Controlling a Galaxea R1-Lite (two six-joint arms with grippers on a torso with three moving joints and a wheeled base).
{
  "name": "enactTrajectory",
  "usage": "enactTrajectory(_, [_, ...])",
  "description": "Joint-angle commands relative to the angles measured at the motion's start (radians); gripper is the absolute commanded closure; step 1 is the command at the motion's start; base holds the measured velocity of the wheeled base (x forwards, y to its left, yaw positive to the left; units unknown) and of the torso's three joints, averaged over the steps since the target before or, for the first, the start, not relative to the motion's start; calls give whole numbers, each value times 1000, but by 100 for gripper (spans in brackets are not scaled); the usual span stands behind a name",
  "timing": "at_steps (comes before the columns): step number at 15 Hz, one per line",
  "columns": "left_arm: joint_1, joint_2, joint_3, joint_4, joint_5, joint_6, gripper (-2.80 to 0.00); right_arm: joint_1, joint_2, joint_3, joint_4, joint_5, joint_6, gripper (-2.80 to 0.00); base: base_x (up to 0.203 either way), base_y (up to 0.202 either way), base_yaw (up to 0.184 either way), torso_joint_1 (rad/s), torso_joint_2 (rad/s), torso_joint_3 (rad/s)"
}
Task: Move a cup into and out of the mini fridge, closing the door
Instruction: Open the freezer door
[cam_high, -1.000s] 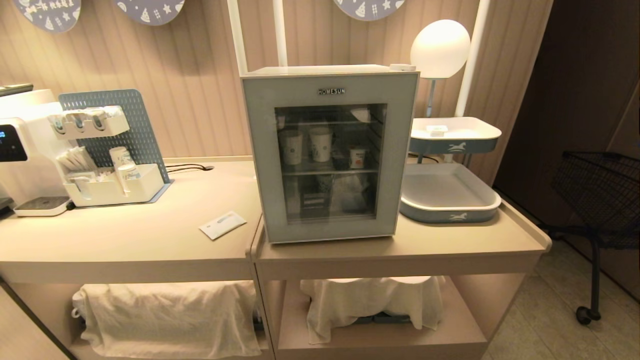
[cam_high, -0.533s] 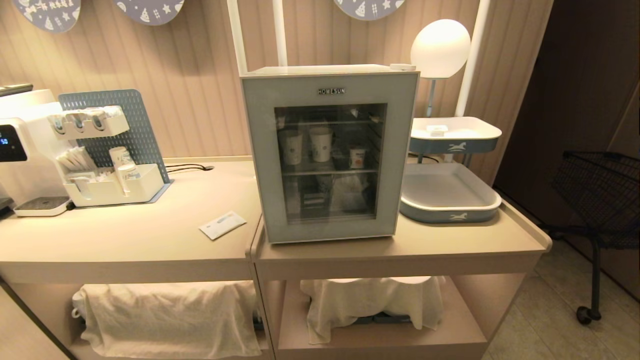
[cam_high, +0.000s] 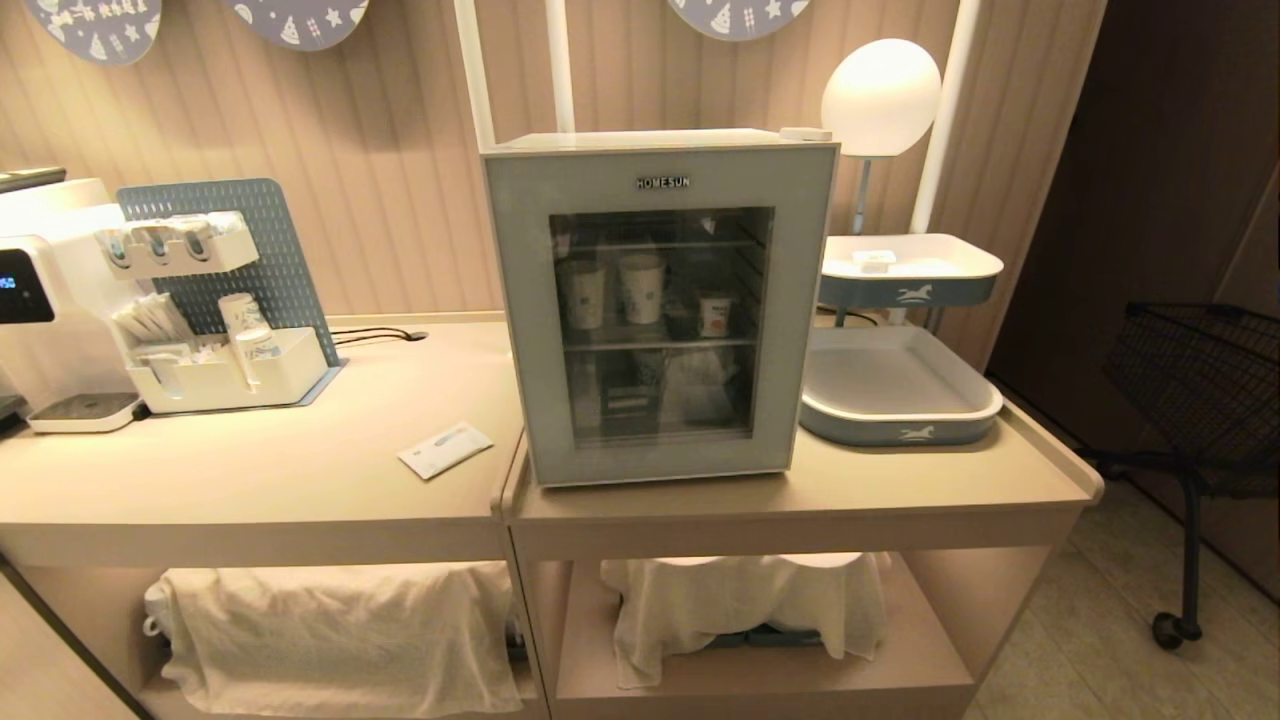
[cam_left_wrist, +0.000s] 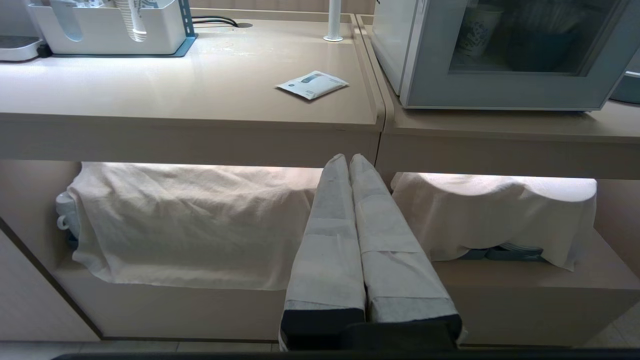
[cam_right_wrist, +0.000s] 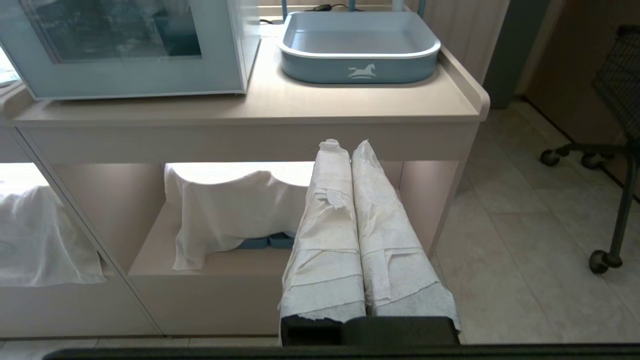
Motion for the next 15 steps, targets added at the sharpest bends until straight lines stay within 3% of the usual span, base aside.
enactTrajectory(1, [1,0,2,0,0,0,0,0,3,-5,6,0,5,0,0,0,0,0,0,0])
enactTrajectory(13, [-1,0,2,0,0,1,0,0,4,-7,6,-1,14,0,180,0,1,3,2,2])
enactTrajectory(15, [1,0,2,0,0,1,0,0,4,-7,6,-1,16,0,47,0,-1,6,5,1])
